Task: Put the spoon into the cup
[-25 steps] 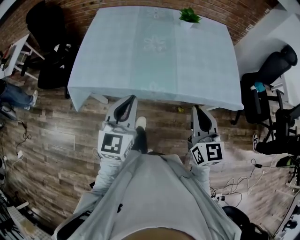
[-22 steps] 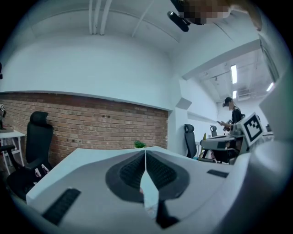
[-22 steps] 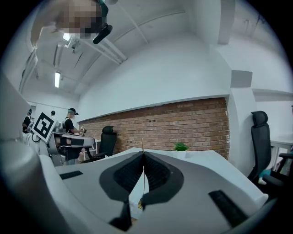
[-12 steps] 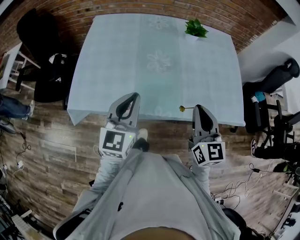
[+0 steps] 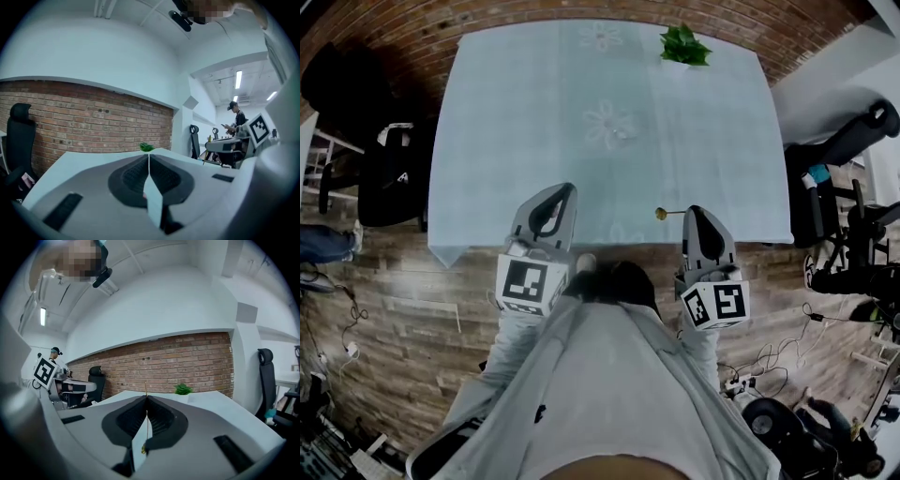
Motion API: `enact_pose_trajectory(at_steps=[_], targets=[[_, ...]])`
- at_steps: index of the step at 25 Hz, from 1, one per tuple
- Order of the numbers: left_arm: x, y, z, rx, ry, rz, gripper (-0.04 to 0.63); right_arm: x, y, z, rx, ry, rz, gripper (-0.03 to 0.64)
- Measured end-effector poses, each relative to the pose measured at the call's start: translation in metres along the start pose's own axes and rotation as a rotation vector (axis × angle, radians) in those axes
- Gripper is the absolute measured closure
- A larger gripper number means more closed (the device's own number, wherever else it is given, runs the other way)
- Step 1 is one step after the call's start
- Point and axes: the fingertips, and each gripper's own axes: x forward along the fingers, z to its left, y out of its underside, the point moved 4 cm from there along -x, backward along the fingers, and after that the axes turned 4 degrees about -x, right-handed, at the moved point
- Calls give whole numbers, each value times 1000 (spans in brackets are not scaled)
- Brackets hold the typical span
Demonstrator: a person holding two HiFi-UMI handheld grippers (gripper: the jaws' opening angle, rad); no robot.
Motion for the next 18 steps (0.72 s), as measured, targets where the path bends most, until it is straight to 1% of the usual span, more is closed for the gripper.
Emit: enact_pose_trajectory(at_steps=[3,6,11,18], targets=[[13,6,0,-5,13,23,572,8,4,-9,7,5,23,598],[25,9,3,-7,7,32,572,22,8,-16,10,-7,36,598],[52,6,16,-19,-39,32,572,58,4,-33,7,-59,33,598],[108,-21,35,8,-102,8,572,126,-10,-67,18,-156,8,598]])
